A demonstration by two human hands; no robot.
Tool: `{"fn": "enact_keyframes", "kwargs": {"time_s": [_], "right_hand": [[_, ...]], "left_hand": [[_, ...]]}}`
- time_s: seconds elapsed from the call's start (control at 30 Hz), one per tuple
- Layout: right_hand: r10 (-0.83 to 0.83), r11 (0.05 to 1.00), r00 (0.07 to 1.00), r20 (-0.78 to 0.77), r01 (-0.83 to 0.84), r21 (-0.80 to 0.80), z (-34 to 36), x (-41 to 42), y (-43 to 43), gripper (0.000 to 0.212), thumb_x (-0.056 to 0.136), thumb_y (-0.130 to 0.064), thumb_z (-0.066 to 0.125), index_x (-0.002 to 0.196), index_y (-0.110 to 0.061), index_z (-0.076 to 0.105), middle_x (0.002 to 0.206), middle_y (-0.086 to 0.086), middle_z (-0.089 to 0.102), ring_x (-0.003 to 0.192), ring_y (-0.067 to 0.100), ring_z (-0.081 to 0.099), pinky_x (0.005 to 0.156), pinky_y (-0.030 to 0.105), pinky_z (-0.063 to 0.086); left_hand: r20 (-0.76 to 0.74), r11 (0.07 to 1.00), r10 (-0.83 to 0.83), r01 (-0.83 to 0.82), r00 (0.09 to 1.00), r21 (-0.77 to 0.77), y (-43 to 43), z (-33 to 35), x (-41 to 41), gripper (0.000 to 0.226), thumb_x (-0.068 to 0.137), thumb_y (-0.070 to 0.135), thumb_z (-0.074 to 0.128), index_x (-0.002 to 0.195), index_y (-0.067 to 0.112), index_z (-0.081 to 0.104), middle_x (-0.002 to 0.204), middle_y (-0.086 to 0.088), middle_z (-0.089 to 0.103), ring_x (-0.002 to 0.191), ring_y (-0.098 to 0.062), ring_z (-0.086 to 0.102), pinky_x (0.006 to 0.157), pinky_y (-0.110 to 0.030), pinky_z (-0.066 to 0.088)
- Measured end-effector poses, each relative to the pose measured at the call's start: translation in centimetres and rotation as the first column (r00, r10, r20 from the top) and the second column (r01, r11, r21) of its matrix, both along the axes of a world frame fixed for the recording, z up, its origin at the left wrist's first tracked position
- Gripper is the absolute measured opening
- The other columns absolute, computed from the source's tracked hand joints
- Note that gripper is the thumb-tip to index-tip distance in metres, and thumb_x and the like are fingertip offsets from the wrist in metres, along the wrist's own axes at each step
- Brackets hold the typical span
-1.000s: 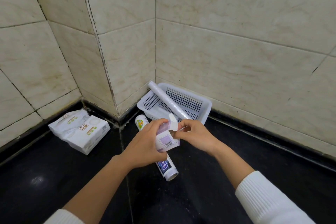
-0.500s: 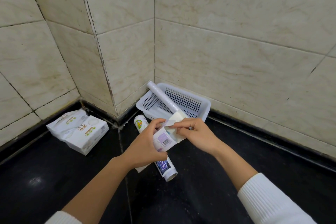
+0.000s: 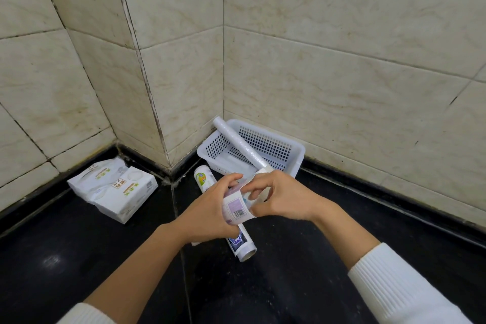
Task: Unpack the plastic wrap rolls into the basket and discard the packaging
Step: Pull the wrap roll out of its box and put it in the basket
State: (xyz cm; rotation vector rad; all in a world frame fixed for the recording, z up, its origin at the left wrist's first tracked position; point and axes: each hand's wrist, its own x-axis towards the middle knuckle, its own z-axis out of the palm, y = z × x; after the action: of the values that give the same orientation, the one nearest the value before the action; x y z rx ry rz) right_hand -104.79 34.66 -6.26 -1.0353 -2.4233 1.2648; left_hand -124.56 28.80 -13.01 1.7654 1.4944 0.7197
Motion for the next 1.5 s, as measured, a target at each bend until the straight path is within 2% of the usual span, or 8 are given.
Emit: {"fn": "enact_keyframes", "kwargs": {"time_s": [0.2, 0.33, 0.43, 0.77, 0.9, 1.0, 1.17, 1.5], "right_hand": [[0.006, 1.000, 0.999, 0.036, -0.006, -0.014, 0.2, -0.5, 0.0, 0.037, 0.072, -0.026, 0.077, 0.108, -0.025, 0.075, 0.095, -0.016, 0.076, 0.082, -0.003, 0.069, 0.079, 0.023, 0.057], [-0.051, 0.999, 0.999, 0.001, 0.051, -0.006, -0.5, -1.4, -0.7, 0.011, 0.070, -0.019, 0.070, 0.072, -0.029, 0.075, 0.059, -0.013, 0.062, 0.053, 0.000, 0.050, 0.057, 0.024, 0.043], [-0.103, 0.995, 0.994, -0.033, 0.104, 0.014, -1.4, -1.8, -1.1, 0.033, 0.075, -0.012, 0.067, 0.050, -0.033, 0.063, 0.047, -0.008, 0.050, 0.048, 0.004, 0.038, 0.051, 0.026, 0.036], [-0.308, 0.924, 0.932, -0.193, 0.245, -0.292, -0.4, 2.7, 2.3, 0.025, 0.079, -0.002, 0.074, 0.088, 0.019, 0.063, 0.073, 0.025, 0.058, 0.069, 0.023, 0.049, 0.070, 0.027, 0.047], [-0.227, 0.861, 0.969, -0.099, 0.152, -0.485, 0.8, 4.2, 2.7, 0.031, 0.070, -0.003, 0.076, 0.097, -0.005, 0.061, 0.077, 0.005, 0.061, 0.076, 0.013, 0.060, 0.071, 0.024, 0.053], [-0.172, 0.948, 0.981, 0.091, 0.190, -0.255, 1.4, 3.6, 2.9, 0.054, 0.061, -0.025, 0.086, 0.108, -0.017, 0.060, 0.107, -0.002, 0.062, 0.092, 0.012, 0.061, 0.084, 0.027, 0.051], [-0.164, 0.966, 0.886, 0.433, 0.055, 0.252, 0.2, 1.6, 1.9, 0.037, 0.063, -0.036, 0.081, 0.085, -0.019, 0.055, 0.081, 0.000, 0.061, 0.069, 0.016, 0.055, 0.059, 0.030, 0.044], [-0.208, 0.952, 0.793, 0.573, 0.029, 0.306, -1.0, 4.9, 1.4, 0.038, 0.073, -0.037, 0.071, 0.100, -0.023, 0.048, 0.086, -0.002, 0.054, 0.075, 0.021, 0.056, 0.059, 0.030, 0.039]], "left_hand": [[-0.006, 0.998, -0.055, 0.055, 0.998, -0.037, 0.3, 0.8, -0.3, 0.111, 0.050, 0.024, 0.083, 0.137, 0.053, 0.022, 0.122, 0.024, 0.046, 0.103, -0.005, 0.063, 0.078, -0.035, 0.060], [-0.045, 0.998, -0.061, 0.060, 0.997, -0.027, 0.4, 0.8, -0.1, 0.110, 0.050, 0.028, 0.082, 0.138, 0.052, 0.021, 0.124, 0.023, 0.046, 0.104, -0.001, 0.060, 0.080, -0.031, 0.059], [-0.050, 0.999, -0.045, 0.044, 0.998, -0.011, 0.5, 0.6, 0.1, 0.111, 0.049, 0.027, 0.082, 0.138, 0.052, 0.020, 0.122, 0.024, 0.046, 0.102, -0.002, 0.061, 0.079, -0.031, 0.059], [-0.152, 0.997, 0.062, -0.054, 0.986, 0.059, 0.7, 1.0, -1.7, 0.110, 0.049, 0.036, 0.080, 0.138, 0.052, 0.017, 0.130, 0.023, 0.043, 0.114, 0.003, 0.051, 0.090, -0.030, 0.053], [-0.388, 0.986, 0.042, 0.024, 0.921, 0.165, 1.3, 1.5, -1.3, 0.109, 0.054, 0.043, 0.078, 0.144, 0.037, 0.016, 0.137, 0.011, 0.044, 0.121, -0.010, 0.045, 0.098, -0.033, 0.045], [-0.509, 0.968, 0.054, 0.080, 0.859, 0.238, 2.0, 2.0, -0.1, 0.108, 0.054, 0.040, 0.073, 0.146, 0.031, 0.018, 0.133, 0.009, 0.045, 0.113, -0.015, 0.044, 0.092, -0.035, 0.044], [-0.599, 0.935, 0.088, 0.141, 0.796, 0.324, 3.1, 2.4, 1.9, 0.107, 0.053, 0.036, 0.069, 0.146, 0.027, 0.017, 0.129, 0.007, 0.046, 0.112, -0.019, 0.045, 0.091, -0.037, 0.039], [-0.579, 0.950, 0.088, 0.106, 0.810, 0.294, 3.1, 1.9, 3.0, 0.105, 0.055, 0.038, 0.067, 0.146, 0.031, 0.014, 0.128, 0.010, 0.045, 0.112, -0.017, 0.046, 0.090, -0.035, 0.039]]}}
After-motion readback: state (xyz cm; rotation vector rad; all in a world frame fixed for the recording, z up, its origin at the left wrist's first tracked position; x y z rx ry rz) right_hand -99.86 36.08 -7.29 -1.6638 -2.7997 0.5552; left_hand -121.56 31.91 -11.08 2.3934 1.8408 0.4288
